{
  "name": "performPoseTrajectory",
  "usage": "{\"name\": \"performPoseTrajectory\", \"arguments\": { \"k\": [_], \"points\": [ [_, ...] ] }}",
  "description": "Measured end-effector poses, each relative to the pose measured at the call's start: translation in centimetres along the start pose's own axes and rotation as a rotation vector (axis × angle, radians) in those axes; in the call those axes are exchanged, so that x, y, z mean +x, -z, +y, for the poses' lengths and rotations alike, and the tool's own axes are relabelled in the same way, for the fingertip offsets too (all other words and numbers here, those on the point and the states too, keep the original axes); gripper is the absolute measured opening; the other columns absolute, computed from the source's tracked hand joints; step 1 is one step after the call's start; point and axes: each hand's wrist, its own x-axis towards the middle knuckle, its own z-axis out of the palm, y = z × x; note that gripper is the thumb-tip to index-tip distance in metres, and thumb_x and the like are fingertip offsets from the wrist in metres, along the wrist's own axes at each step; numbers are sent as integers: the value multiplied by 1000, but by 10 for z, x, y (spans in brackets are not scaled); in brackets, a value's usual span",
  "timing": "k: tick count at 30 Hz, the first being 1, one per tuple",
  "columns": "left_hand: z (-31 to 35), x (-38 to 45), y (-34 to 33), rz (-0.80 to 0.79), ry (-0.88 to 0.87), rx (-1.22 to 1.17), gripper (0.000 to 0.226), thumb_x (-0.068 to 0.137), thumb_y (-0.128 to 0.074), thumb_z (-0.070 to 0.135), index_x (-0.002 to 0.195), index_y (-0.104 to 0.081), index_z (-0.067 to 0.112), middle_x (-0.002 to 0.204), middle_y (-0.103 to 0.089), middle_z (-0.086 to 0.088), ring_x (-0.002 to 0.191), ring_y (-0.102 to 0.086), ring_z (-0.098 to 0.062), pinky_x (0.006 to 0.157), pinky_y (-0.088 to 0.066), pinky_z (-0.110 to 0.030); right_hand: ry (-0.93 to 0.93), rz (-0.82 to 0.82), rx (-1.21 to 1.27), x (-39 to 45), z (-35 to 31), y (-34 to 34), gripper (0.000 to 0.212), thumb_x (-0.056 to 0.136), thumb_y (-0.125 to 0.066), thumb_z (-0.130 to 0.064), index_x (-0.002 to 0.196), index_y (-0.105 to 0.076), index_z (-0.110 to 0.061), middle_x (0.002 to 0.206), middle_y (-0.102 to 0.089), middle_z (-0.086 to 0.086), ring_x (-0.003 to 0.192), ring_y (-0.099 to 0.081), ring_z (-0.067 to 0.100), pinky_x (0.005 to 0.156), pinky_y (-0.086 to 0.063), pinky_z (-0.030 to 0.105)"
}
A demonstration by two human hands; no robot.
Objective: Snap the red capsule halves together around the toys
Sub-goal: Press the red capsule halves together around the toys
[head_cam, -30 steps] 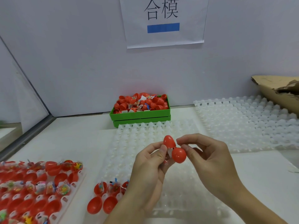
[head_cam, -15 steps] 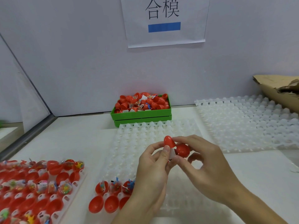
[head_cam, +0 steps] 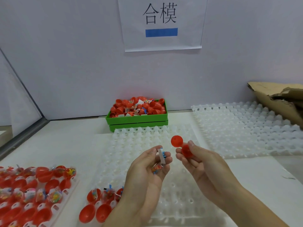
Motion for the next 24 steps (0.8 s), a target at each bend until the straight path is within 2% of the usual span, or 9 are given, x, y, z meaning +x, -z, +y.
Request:
{"name": "performPoseTrajectory", "arguments": {
  "k": [4, 9, 18, 21, 24],
  "points": [
    [7, -5, -2, -11, 36, -87, 33, 88, -55, 22, 107, -65, -3, 88, -69, -21, 72, -68, -25, 57, -56, -27, -68, 15, 107, 0, -4, 2, 25, 90, -64, -19, 88, -72, 4, 89, -73, 20, 72, -73, 19, 57, -57, 20],
    [12, -6, -1, 7, 44, -216, 36, 80, -59, 21, 106, -65, -3, 85, -63, -19, 68, -60, -25, 50, -52, -28, -66, 25, 148, 0, -6, 3, 24, 90, -63, -21, 92, -69, 3, 88, -74, 19, 70, -73, 17, 58, -58, 19],
    [11, -4, 1, 22, 11, -147, 33, 77, -61, 13, 105, -66, -3, 83, -64, -17, 67, -62, -23, 56, -55, -27, -49, -8, 107, 2, -3, 4, 25, 90, -63, -20, 95, -70, 4, 93, -74, 20, 77, -74, 18, 59, -57, 20],
    [10, -4, 0, 28, -29, -68, 33, 74, -62, 10, 105, -65, -2, 77, -60, -13, 62, -54, -19, 51, -50, -25, 8, -20, -24, 3, -1, 6, 21, 93, -60, -15, 100, -72, 1, 95, -74, 20, 80, -74, 22, 61, -58, 21],
    [11, -4, 0, 0, -75, 38, 16, 80, -56, 3, 94, -62, 1, 67, -48, -8, 53, -41, -16, 45, -38, -25, 122, 16, -274, 4, 2, 7, 17, 96, -58, -8, 107, -71, -5, 94, -75, 19, 85, -75, 29, 64, -59, 22]
  ]
}}
